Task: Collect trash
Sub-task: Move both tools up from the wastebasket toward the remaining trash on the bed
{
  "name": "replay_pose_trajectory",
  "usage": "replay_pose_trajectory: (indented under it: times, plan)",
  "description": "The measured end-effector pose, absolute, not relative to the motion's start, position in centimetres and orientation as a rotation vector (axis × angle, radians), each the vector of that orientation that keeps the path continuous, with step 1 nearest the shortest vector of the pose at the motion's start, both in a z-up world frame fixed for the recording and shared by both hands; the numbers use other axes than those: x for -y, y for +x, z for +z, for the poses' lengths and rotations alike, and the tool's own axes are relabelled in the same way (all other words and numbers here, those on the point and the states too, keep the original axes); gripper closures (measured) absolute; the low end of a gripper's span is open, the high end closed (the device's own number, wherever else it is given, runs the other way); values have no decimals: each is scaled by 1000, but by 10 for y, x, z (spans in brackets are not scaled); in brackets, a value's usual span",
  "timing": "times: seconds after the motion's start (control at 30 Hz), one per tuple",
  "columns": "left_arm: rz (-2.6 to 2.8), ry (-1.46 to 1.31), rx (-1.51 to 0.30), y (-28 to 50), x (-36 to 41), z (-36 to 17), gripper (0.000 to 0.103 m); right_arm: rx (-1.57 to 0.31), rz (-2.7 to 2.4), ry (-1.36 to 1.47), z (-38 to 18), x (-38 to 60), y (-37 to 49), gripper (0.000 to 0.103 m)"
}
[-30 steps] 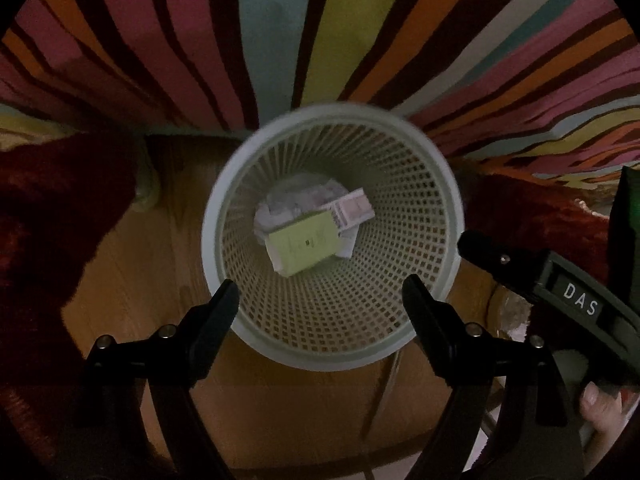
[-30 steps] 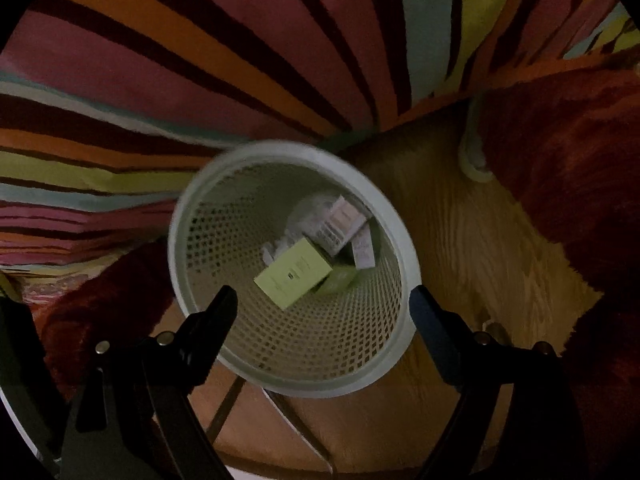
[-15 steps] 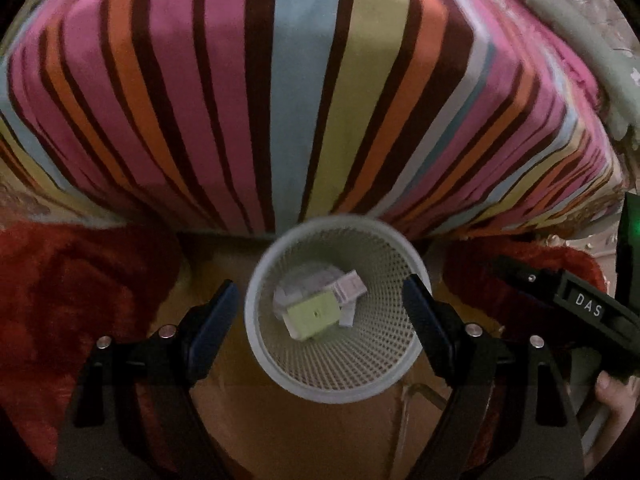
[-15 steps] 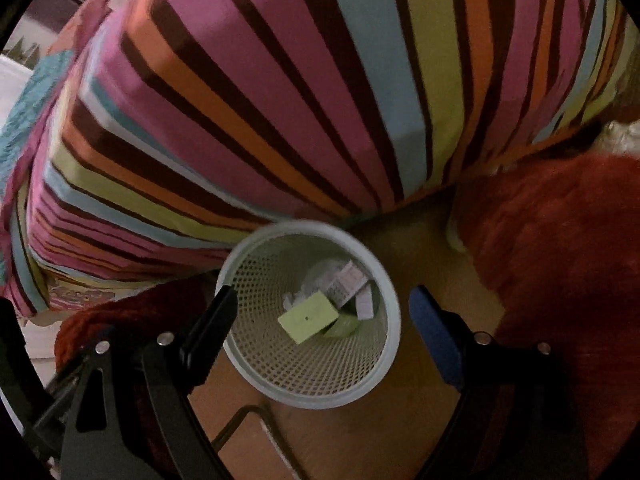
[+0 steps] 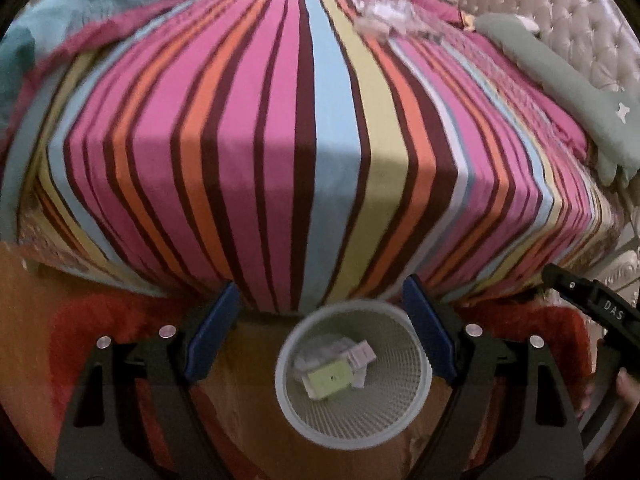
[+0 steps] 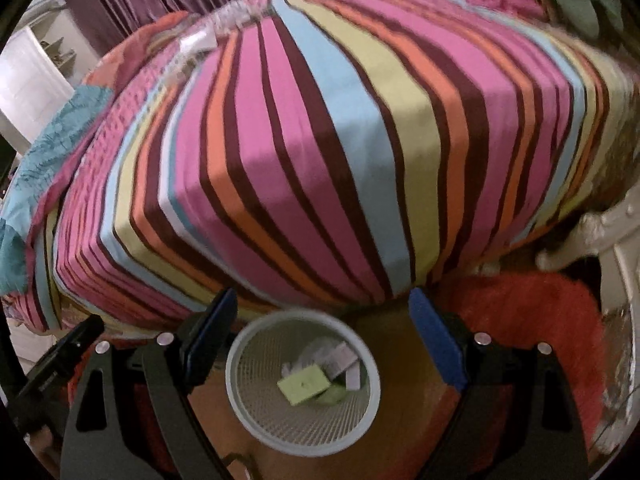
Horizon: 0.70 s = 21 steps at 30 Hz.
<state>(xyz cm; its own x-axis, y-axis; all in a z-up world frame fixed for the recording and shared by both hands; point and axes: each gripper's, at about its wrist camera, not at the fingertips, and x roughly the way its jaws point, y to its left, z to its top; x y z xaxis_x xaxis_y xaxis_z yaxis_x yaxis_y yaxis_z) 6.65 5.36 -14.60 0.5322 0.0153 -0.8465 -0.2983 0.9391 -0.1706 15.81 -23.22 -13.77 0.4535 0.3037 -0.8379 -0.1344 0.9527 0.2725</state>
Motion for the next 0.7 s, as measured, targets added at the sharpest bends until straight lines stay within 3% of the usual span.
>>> replay_pose_trajectory:
  times: [0.7]
  plan:
    - [175, -240, -876, 207, -70, -92, 21, -883, 351, 78, -82, 193, 264, 19]
